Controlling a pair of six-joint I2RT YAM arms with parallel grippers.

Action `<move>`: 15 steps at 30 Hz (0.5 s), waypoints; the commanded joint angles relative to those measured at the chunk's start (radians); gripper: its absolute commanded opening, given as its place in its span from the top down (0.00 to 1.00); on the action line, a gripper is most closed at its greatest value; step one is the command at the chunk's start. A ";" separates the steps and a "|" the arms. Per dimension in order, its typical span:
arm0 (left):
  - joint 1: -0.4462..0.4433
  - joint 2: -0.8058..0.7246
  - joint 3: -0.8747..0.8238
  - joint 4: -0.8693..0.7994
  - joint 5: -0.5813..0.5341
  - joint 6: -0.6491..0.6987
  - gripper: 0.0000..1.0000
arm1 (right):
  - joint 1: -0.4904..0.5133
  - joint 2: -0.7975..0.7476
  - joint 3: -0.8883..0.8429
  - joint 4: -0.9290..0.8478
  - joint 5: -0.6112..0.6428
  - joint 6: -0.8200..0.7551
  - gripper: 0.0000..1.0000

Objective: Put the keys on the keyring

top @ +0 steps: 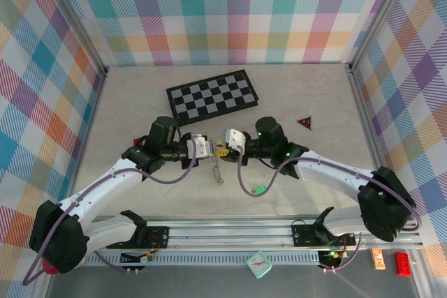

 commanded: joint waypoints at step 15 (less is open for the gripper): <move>0.009 -0.021 -0.089 0.233 0.187 -0.229 1.00 | -0.055 0.006 -0.046 0.077 -0.215 0.093 0.75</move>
